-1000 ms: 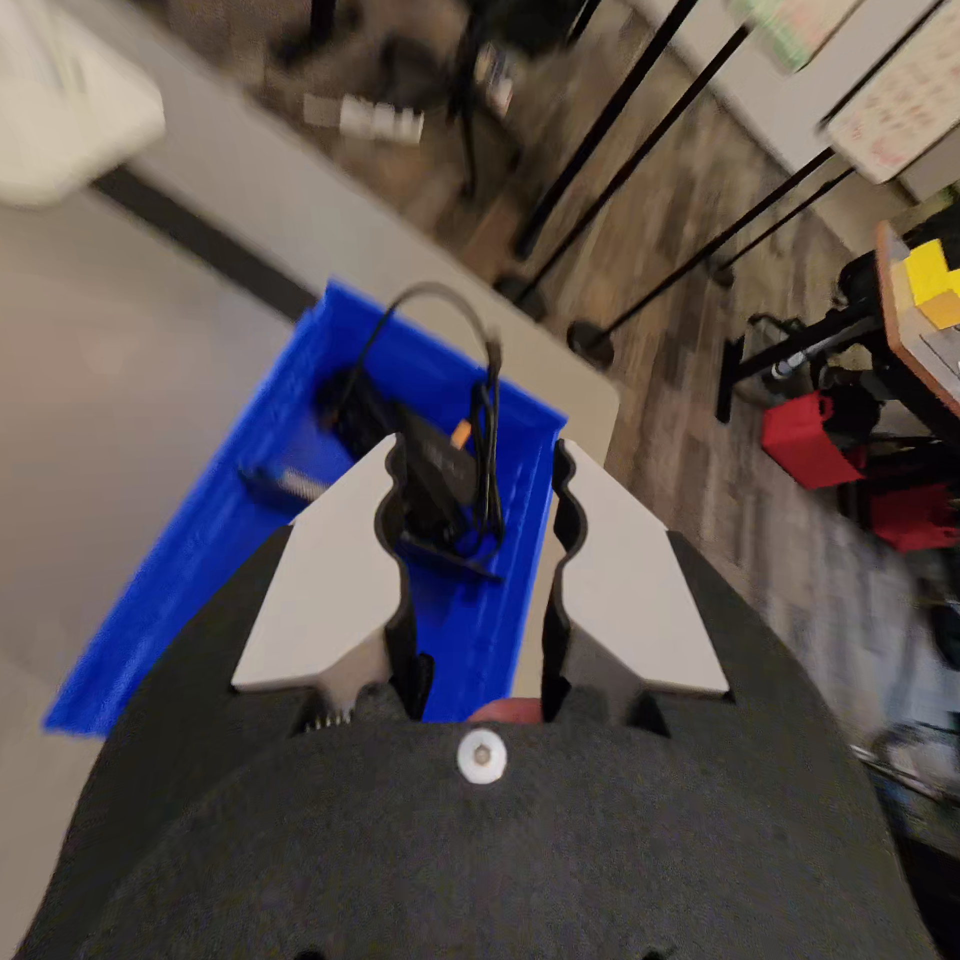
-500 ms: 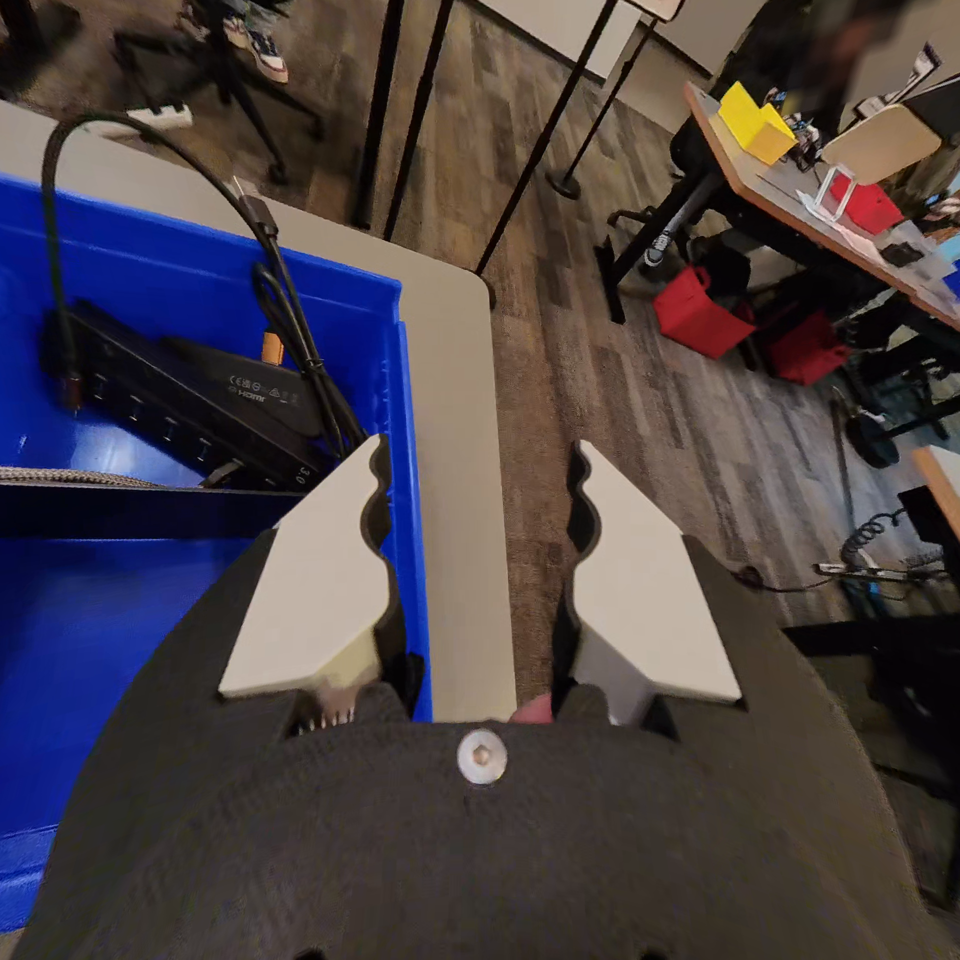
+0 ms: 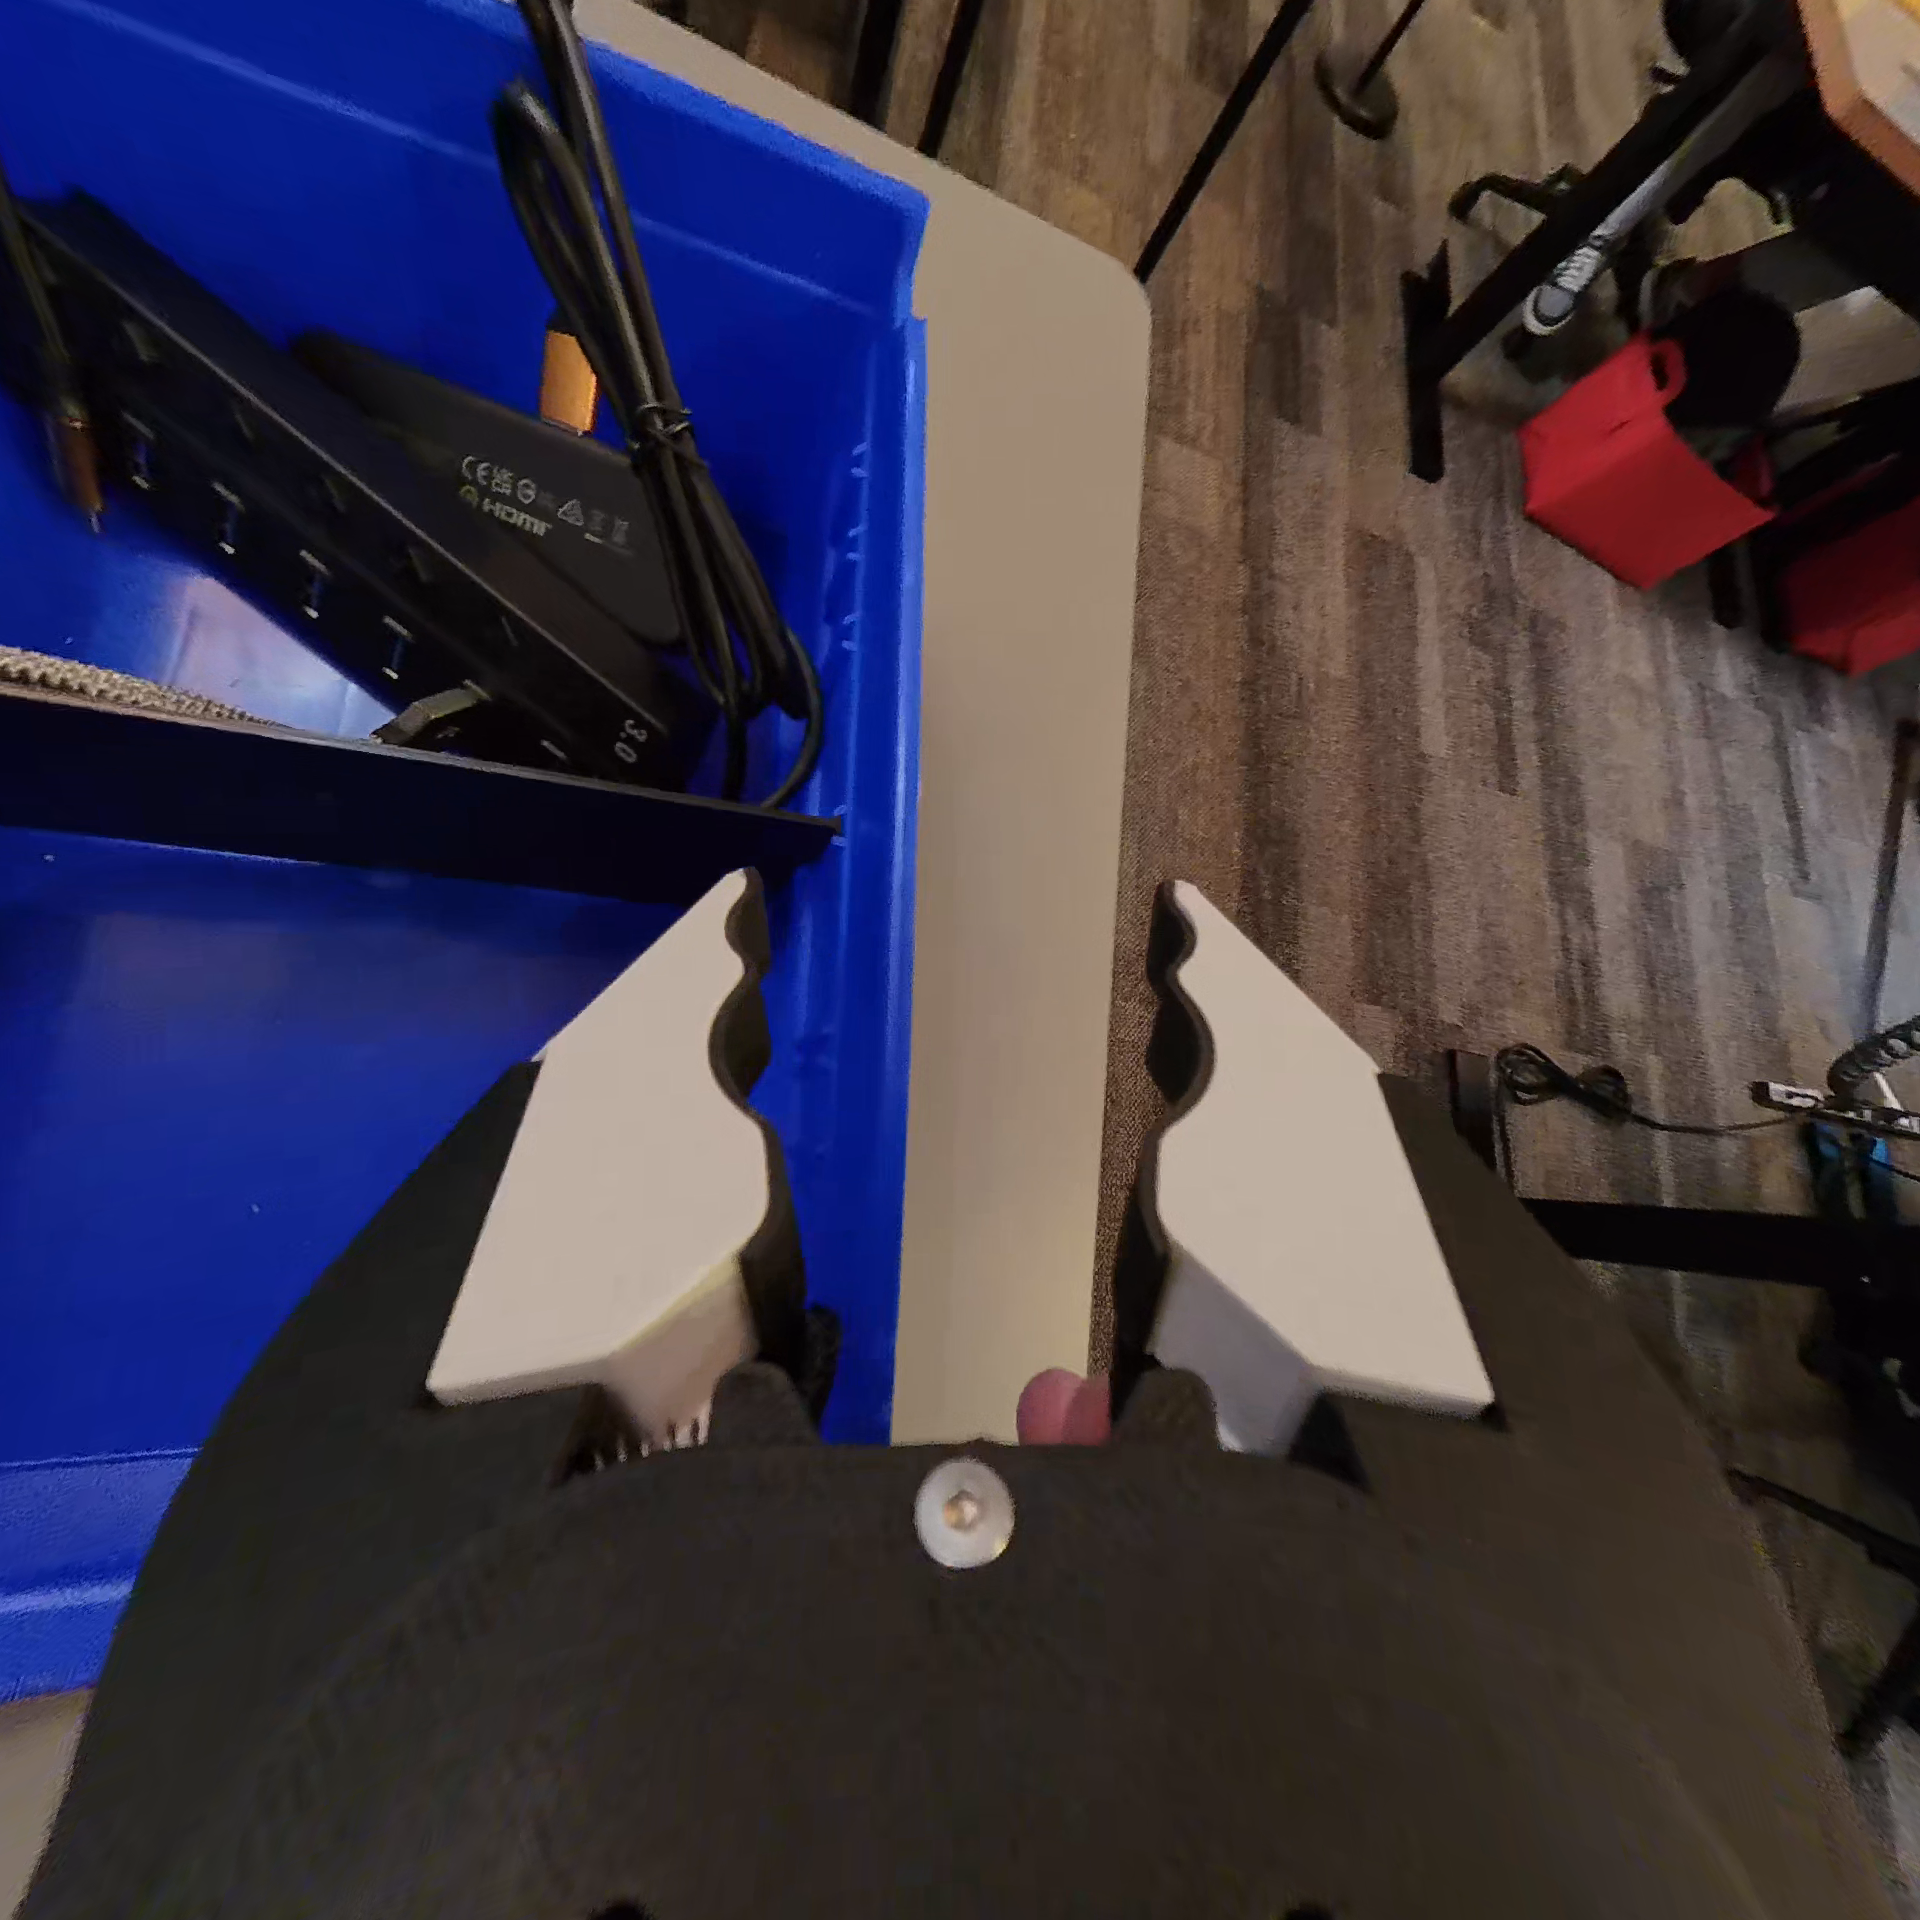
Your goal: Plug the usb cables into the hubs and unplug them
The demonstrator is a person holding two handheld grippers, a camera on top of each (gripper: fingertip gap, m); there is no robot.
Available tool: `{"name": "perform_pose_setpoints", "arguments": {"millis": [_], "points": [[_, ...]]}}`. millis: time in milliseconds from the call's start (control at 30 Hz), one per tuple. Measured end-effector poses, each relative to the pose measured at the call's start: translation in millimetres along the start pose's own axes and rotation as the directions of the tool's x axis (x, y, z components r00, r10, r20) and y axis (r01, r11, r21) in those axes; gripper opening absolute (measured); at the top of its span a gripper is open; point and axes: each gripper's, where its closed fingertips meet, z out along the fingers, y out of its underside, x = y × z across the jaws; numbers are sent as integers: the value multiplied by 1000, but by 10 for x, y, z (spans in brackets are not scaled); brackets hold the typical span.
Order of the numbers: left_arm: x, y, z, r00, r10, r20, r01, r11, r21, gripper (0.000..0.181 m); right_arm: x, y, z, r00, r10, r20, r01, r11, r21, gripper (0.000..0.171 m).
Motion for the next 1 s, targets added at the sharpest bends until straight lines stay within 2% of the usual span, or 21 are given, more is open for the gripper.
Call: {"name": "perform_pose_setpoints", "arguments": {"millis": [133,300,467,600,700,833,1000], "points": [[-622,919,-415,995,-12,102,32,978,-206,66,-89,32,64,999,-18,38,19,1000,-19,71],[-1219,2202,-1083,973,-55,223,151,885,-440,67,-195,90,139,996,-59,66,63,996,-60,67],[-1254,3350,-1553,932,-263,251,363,712,-601,75,-293,119,146,991,-89,95,97,991,-94,59],[-1100,3813,-1725,917,-323,233,392,624,-677,78,-342,200,169,987,-126,102,141,979,-149,59],[-931,4015,-1770,920,-345,189,365,569,-737,76,-327,203,169,987,-132,92,145,977,-159,55],[-783,4170,-1736,915,-364,172,357,539,-762,70,-270,279,193,990,-125,69,137,970,-201,54],[-562,4289,-1695,927,-354,123,303,518,-800,47,-266,369,199,991,-108,75,124,960,-250,52]]}}
